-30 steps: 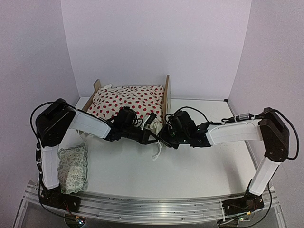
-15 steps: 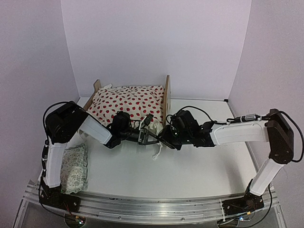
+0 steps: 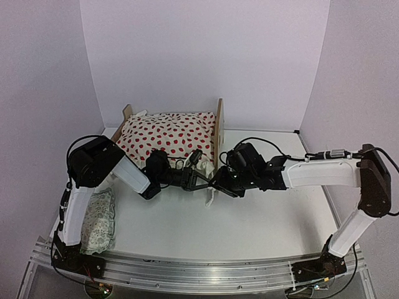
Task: Set up the pet bed
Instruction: Tie the right ropes of the mattress at the bed frame base.
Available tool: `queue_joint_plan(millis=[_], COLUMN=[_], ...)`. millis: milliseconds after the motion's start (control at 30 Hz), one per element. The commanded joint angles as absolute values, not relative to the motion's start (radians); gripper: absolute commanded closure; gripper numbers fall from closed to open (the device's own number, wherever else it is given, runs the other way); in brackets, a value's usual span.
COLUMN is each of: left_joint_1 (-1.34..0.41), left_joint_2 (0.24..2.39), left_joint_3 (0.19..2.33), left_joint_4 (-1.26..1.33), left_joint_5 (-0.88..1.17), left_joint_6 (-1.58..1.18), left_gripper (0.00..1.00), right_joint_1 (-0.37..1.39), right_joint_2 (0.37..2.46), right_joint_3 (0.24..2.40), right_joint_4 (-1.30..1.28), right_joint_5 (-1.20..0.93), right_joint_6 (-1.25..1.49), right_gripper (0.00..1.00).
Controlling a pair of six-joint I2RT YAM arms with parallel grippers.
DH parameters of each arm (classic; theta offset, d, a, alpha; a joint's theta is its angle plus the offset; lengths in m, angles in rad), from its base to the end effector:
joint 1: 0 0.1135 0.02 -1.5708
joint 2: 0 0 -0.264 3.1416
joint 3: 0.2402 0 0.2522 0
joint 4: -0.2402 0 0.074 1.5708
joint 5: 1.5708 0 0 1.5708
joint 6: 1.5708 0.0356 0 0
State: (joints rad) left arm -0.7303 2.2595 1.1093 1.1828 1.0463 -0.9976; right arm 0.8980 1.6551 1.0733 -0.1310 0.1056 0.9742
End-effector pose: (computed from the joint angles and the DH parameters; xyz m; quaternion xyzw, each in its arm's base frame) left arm 0.3030 -0.3127 0.1212 0.2755 0.6449 -0.6990 0.1400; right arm 0.2289 0.2813 0.2205 0.0565 0.9066 0.3060 0.2849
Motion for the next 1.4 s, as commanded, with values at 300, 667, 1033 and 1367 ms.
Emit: queue_joint_plan(millis=[300, 667, 1033, 1367], left_joint_1=[-0.732, -0.721, -0.720, -0.718], left_joint_2=[2.278, 2.269, 2.269, 2.273], left_joint_3=[1.143, 1.141, 1.143, 1.152], left_joint_4=[1.263, 1.265, 1.259, 1.262], left_joint_5=[1.072, 1.076, 1.076, 1.073], left_joint_6=[-1.038, -1.035, -1.035, -1.041], left_gripper=[1.00, 1.00, 1.00, 1.00], right_joint_1=[0.807, 0.796, 0.797, 0.811], right_joint_2=[1.485, 1.655, 1.760, 1.793], right_joint_3=[1.010, 1.109, 1.211, 1.234], right_joint_4=[-0.218, -0.287, -0.204, -0.174], right_joint_5=[0.173, 0.060, 0.008, -0.020], right_joint_6=[1.021, 1.439, 1.451, 1.491], right_gripper=[0.50, 0.61, 0.58, 0.63])
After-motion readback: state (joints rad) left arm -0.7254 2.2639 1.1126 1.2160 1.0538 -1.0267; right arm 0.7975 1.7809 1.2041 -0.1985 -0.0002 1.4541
